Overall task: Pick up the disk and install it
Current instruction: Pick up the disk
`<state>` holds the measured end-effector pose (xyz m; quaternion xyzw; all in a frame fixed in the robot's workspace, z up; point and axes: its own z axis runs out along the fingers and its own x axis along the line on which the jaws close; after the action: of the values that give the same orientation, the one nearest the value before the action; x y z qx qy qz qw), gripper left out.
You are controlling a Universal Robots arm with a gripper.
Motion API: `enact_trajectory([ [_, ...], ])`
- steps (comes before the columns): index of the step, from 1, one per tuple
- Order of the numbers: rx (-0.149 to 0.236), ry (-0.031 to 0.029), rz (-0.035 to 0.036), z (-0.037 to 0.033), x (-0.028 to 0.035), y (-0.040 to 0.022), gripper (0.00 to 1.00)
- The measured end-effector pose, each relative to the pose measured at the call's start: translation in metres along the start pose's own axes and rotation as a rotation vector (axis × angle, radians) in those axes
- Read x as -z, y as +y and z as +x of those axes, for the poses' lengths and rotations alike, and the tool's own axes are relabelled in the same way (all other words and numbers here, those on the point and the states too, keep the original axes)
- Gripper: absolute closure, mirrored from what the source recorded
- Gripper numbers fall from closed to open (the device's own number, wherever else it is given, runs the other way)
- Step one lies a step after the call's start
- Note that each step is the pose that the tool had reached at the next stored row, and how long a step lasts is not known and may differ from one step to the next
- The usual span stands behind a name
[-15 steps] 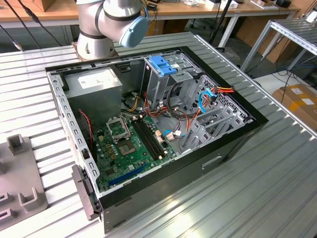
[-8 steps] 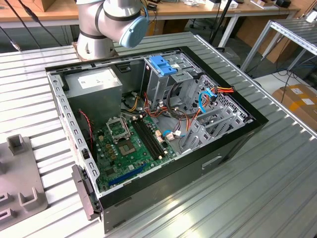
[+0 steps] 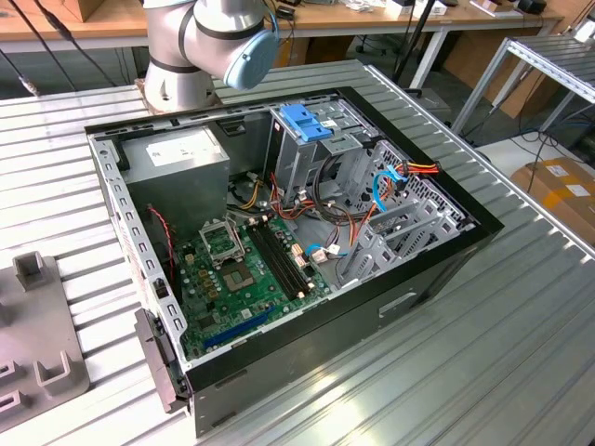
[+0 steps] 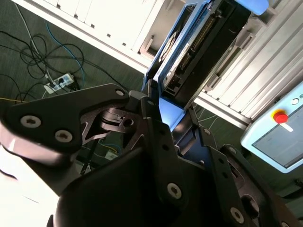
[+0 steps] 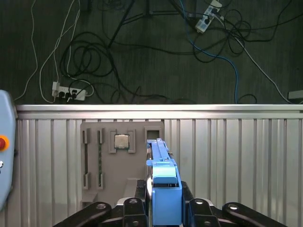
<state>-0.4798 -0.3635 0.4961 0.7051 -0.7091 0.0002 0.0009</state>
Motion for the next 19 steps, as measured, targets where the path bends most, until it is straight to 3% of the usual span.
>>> enact_trajectory([
  [1, 0.000, 0.0000, 0.0001, -0.0001, 0.0000, -0.0136, 0.63],
  [12, 0.000, -0.0001, 0.0002, -0.0002, -0.0001, -0.0296, 0.63],
  [19, 0.000, 0.0000, 0.0001, -0.0003, -0.0001, -0.0447, 0.63],
])
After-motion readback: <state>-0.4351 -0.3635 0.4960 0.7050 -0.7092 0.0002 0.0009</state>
